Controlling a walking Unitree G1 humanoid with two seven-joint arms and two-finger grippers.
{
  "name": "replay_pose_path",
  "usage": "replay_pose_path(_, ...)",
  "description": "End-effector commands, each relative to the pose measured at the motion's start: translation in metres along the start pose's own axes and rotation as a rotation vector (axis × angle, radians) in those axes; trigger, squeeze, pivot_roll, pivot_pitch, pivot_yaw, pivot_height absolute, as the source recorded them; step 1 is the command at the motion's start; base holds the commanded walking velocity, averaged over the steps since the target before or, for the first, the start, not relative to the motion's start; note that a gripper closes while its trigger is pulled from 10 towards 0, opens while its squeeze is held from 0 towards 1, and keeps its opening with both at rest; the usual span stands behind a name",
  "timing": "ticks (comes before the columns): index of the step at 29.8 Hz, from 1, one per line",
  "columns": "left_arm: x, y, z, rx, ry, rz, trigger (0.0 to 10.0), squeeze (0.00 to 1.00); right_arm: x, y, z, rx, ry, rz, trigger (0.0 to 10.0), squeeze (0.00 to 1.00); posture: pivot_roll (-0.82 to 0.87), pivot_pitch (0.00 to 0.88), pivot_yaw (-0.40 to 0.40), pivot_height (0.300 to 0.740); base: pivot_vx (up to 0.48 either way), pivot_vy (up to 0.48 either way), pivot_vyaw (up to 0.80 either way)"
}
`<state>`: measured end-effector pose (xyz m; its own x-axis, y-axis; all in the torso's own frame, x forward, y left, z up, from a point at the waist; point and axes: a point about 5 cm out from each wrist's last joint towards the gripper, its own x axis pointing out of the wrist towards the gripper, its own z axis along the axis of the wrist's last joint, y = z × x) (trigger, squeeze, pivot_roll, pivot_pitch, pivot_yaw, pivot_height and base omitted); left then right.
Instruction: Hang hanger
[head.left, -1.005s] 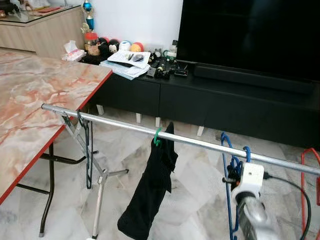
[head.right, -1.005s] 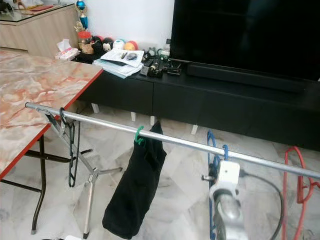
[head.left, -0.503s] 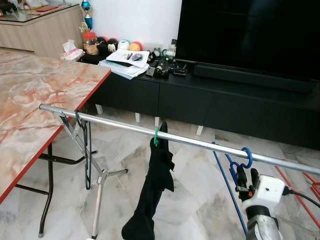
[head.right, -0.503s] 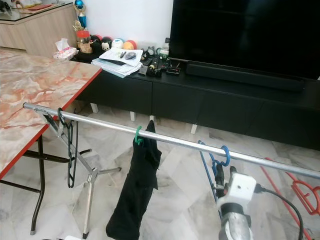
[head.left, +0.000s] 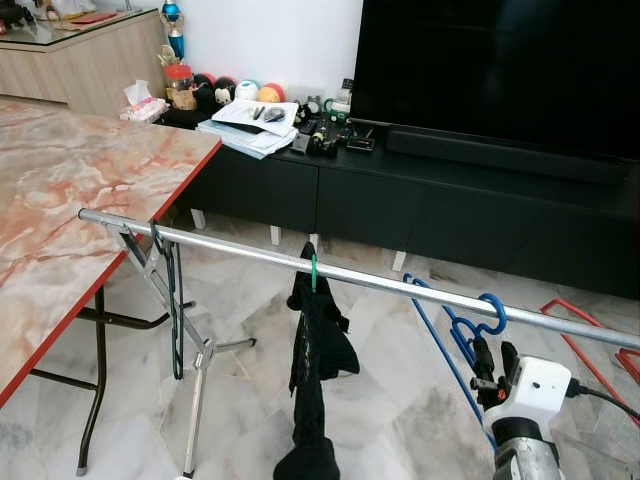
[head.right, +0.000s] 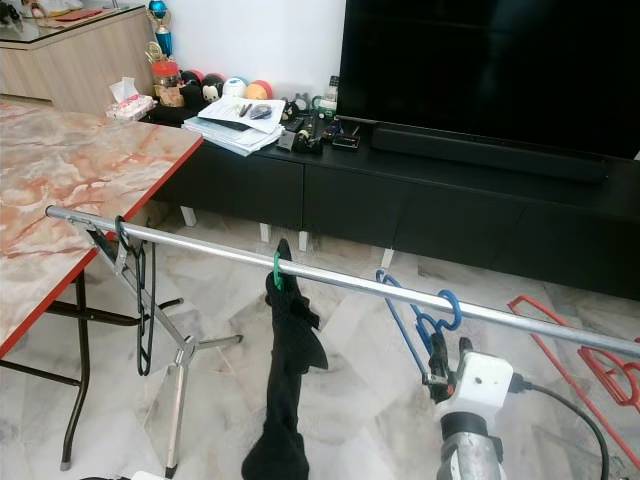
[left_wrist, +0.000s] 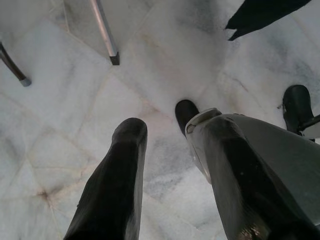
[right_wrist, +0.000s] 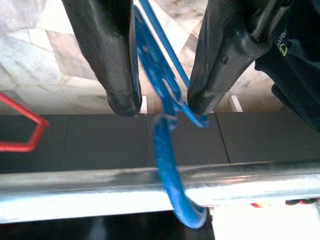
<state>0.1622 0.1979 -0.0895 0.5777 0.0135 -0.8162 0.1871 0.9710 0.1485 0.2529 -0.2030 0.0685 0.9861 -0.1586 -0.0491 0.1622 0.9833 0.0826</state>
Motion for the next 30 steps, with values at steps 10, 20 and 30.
replay_pose_path(10,0.000,-0.021,-0.006,0.001,0.040,-0.050,10.0,0.00,0.002,-0.003,0.000,0.006,0.010,-0.016,10.0,0.00,0.01,0.064,-0.042,0.740,-0.261,0.000,0.00)
replay_pose_path(20,-0.002,-0.002,-0.008,0.000,0.036,-0.033,10.0,0.00,0.005,-0.003,-0.003,0.009,0.023,-0.029,10.0,0.00,0.01,0.062,-0.041,0.740,-0.280,0.000,0.00)
replay_pose_path(30,-0.002,0.005,-0.007,-0.004,0.031,-0.029,10.0,0.00,0.008,-0.003,-0.004,0.018,0.030,-0.038,10.0,0.00,0.02,0.059,-0.043,0.740,-0.280,0.000,0.00)
